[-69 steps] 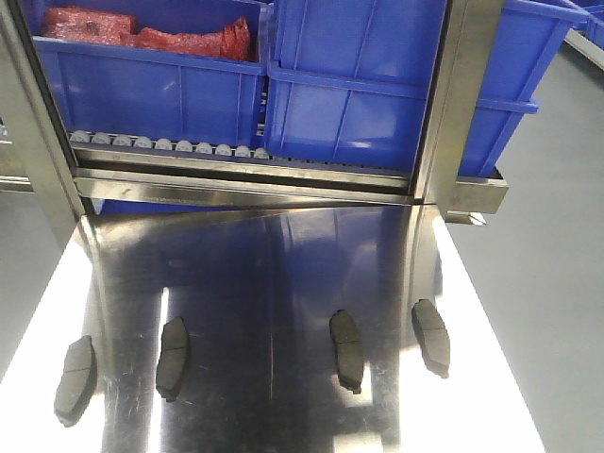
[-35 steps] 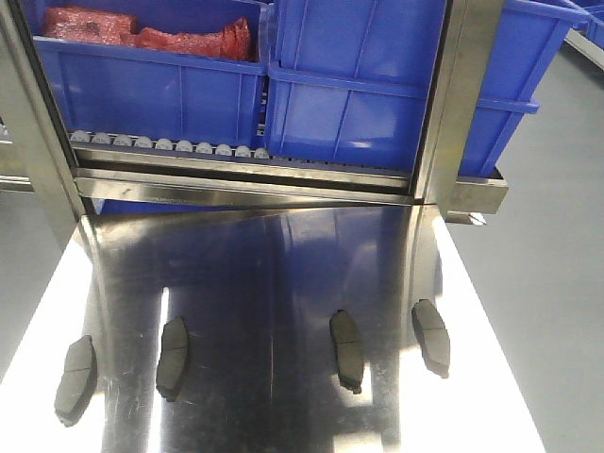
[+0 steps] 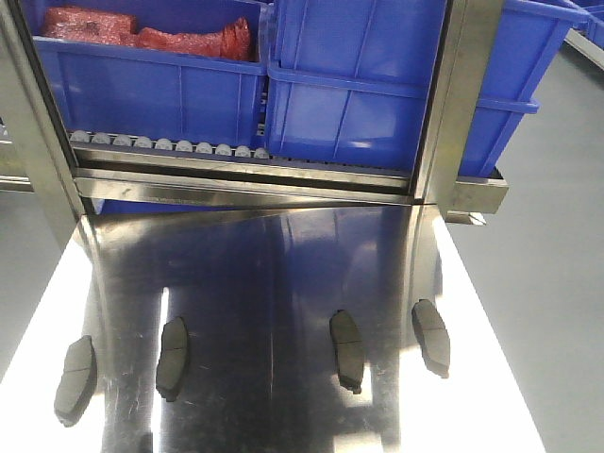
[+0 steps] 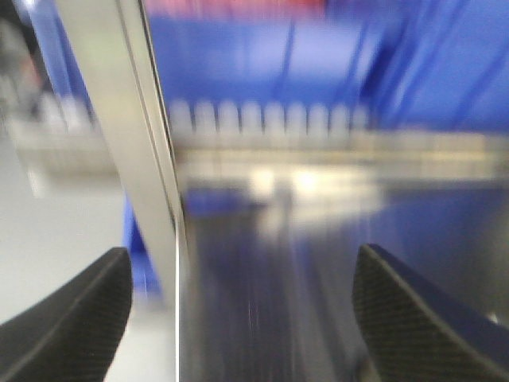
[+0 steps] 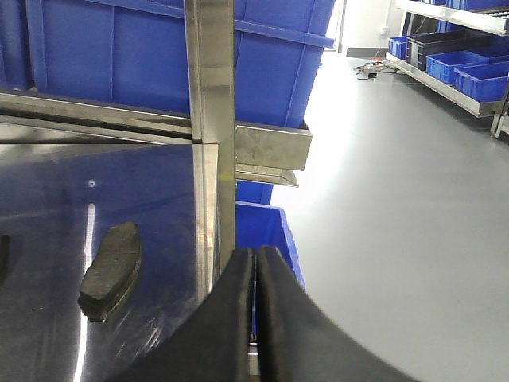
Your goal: Move and align brake pads A on conveyor
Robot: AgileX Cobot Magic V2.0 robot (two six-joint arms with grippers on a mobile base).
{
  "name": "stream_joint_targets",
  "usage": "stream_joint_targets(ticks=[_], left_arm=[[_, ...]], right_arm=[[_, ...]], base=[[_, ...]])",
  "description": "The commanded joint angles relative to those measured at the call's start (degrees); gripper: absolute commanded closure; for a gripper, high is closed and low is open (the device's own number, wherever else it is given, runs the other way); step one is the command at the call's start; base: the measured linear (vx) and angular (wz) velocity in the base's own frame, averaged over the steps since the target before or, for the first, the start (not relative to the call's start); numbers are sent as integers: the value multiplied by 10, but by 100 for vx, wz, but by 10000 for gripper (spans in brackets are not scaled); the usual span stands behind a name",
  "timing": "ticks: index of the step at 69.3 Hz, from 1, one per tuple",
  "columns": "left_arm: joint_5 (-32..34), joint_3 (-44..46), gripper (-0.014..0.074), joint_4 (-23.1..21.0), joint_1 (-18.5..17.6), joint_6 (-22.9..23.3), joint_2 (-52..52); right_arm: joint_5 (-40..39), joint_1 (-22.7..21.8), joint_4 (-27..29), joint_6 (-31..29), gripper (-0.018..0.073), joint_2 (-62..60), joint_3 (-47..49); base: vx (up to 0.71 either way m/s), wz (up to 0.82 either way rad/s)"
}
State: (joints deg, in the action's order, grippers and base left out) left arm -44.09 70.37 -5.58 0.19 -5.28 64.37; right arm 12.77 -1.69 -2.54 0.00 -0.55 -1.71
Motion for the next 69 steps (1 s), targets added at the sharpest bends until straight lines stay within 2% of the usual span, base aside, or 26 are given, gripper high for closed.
stream_joint_targets(ticks=[1,20,29,36,48,53,69], left_arm=[[-26,24,32,-5,-1,1,30],[-129,24,38,-2,-3,59,145],[-164,24,38,4,-18,97,191],[-187,24,38,26,-39,127,227],[-216,24,38,76,-78,190,276],[-223,24,38,79,-88,211,293],[-201,7,38,68,-110,233,328]], right_arm=[[-42,-3,-2,0,571,-7,-6],[-42,-3,-2,0,571,-7,-6],[-42,-3,-2,0,571,-7,-6],[-42,-3,-2,0,571,-7,-6],[-42,-3,-2,0,571,-7,-6],[-42,-3,-2,0,571,-7,-6],[-42,-3,-2,0,571,-7,-6]], base=[[0,0],[0,0],[0,0],[0,0],[0,0],[0,0],[0,0]])
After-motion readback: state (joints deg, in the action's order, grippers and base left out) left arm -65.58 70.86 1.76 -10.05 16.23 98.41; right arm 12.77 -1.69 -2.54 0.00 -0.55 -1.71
